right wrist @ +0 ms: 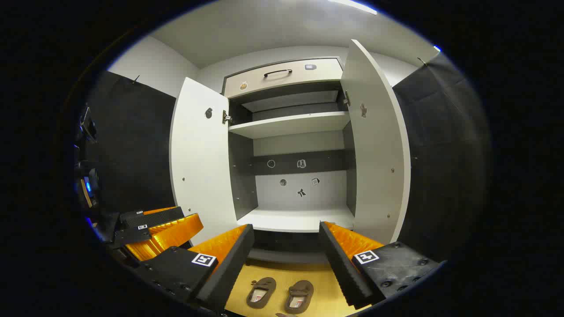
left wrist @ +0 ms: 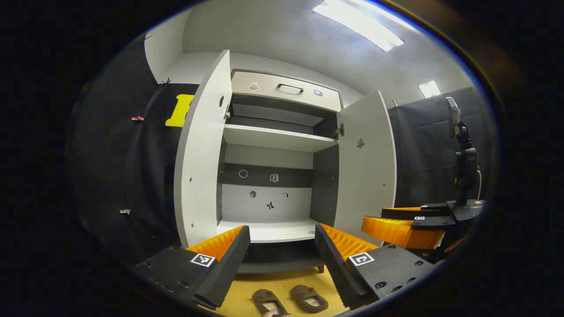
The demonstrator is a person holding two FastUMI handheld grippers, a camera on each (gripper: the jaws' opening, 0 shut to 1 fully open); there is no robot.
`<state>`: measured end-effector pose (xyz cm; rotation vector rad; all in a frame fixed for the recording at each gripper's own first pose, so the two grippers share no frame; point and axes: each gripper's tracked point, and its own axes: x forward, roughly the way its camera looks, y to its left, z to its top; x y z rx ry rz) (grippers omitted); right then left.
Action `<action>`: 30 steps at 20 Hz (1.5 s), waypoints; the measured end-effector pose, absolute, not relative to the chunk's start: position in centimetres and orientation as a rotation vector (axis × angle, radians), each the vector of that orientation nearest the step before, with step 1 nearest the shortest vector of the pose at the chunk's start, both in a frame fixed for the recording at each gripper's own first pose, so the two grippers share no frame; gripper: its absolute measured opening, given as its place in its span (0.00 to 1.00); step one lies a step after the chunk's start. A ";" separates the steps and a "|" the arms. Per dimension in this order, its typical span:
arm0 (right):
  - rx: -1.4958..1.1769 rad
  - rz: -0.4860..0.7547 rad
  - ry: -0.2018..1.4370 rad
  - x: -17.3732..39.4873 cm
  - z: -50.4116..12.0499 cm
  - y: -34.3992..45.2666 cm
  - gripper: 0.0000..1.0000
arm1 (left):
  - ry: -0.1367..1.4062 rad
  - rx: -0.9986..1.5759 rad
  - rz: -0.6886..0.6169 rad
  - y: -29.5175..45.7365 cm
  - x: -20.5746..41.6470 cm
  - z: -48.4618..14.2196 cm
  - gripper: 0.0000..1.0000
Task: Grab one shoe with the right hand and put it into the shoe cabinet, grab the other shoe with the left hand and put it into the shoe cabinet; then close the right door with the right hand and the left door with the left hand.
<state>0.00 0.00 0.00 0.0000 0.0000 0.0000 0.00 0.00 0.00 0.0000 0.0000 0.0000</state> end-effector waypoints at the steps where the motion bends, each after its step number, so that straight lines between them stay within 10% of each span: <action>1: 0.003 0.000 -0.002 0.0 0.1 0.0 0.98 | -0.003 0.003 0.000 0.1 0.0 0.0 0.94; 30: 0.031 -0.062 0.273 4.2 -13.5 1.2 0.98 | 0.069 -0.062 -0.046 4.3 2.7 -5.2 0.94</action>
